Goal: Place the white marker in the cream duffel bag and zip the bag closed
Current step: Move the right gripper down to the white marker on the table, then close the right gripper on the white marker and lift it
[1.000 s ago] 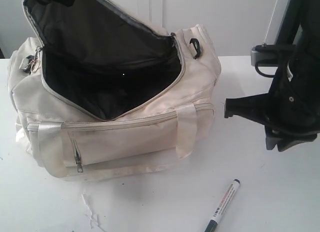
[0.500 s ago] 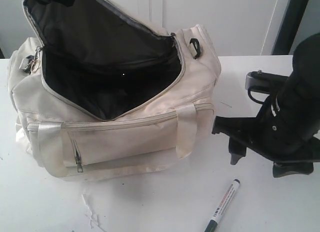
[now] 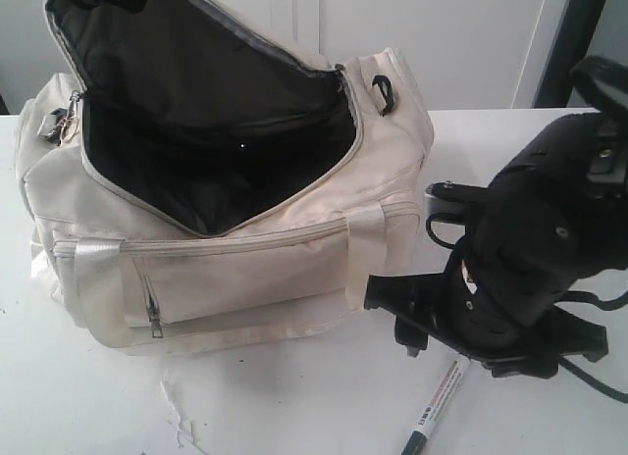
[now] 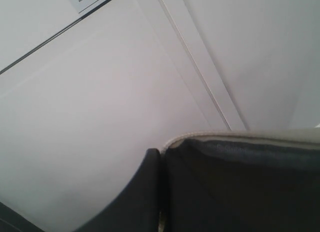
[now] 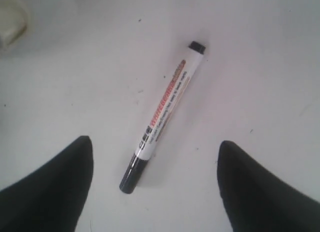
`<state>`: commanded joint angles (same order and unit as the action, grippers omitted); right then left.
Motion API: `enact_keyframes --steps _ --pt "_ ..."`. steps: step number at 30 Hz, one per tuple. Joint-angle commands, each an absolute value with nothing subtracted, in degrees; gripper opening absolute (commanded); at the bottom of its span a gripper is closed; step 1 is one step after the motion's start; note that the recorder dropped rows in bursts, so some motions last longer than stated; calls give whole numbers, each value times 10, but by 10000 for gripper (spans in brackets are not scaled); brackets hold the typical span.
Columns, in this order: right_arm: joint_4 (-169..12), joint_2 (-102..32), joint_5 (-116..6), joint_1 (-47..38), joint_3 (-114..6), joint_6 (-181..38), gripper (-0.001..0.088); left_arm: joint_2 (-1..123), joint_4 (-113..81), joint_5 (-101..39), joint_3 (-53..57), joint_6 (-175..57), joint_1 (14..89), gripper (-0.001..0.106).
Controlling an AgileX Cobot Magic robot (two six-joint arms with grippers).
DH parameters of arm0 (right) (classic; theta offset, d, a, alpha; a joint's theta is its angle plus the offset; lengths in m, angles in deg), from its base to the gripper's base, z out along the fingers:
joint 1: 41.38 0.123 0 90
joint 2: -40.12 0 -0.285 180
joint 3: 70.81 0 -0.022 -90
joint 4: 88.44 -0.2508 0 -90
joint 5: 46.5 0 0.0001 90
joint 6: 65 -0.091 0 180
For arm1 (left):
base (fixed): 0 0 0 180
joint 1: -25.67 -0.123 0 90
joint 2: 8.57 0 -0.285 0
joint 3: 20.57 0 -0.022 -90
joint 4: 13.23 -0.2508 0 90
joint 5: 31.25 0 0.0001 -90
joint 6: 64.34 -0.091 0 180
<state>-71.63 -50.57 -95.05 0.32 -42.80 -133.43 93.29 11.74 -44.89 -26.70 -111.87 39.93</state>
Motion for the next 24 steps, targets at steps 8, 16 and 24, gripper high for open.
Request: enact_keyframes --steps 8,16,24 --pt "-726 -523 -926 6 -428 -1434 662 933 117 -449 -267 -1119 399 0" --pt "-736 -550 -961 9 -418 -1435 662 933 117 -449 -267 -1119 399 0" --pt "-758 -552 -904 9 -372 -1434 659 933 117 -449 -267 -1119 399 0"
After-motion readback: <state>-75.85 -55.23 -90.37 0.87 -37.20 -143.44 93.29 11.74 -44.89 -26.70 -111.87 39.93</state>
